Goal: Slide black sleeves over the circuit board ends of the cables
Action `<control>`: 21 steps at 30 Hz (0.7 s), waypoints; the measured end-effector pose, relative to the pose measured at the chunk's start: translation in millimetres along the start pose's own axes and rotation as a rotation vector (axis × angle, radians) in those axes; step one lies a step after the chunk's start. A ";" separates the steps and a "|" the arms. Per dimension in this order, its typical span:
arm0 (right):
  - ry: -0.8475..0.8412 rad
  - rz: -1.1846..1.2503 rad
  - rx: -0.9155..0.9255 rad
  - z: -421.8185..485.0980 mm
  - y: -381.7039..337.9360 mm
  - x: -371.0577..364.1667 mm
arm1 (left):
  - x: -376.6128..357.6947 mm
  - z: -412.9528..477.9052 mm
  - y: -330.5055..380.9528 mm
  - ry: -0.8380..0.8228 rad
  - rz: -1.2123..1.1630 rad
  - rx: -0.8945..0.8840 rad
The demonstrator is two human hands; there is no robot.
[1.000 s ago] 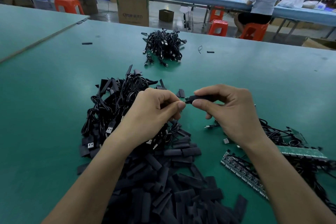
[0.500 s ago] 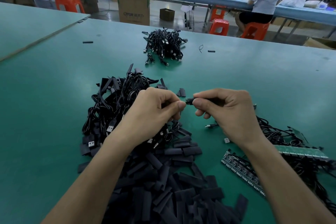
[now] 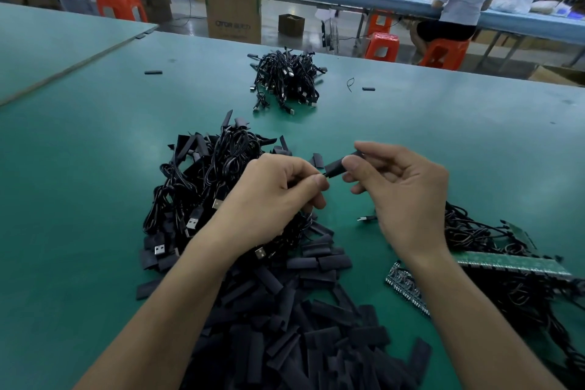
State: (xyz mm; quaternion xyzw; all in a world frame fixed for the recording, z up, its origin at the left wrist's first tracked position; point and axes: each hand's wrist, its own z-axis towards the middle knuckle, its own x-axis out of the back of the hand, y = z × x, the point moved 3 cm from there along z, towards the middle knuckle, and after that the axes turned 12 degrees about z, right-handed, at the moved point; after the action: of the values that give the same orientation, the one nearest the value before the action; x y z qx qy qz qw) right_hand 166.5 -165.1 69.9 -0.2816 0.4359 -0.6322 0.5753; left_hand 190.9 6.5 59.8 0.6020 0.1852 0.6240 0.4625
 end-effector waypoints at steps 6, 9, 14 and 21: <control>-0.033 0.047 0.008 -6.5 1.7 -16.0 | 3.3 -1.2 0.8 0.072 -0.060 -0.012; -0.042 0.023 -0.001 -3.7 0.8 -17.6 | 5.5 -1.5 2.8 0.099 -0.082 -0.027; -0.047 0.065 -0.062 -3.7 1.7 -15.9 | 4.6 -2.9 8.5 0.073 -0.111 -0.031; 0.080 0.256 -0.107 11.4 -3.1 -11.6 | 10.0 -4.8 -0.7 -0.095 0.017 0.024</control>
State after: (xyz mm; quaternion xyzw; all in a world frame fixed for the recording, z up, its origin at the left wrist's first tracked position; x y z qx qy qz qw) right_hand 176.9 -156.5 79.6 -0.2286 0.5239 -0.5401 0.6177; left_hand 188.3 16.4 64.1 0.6381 0.1656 0.5962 0.4582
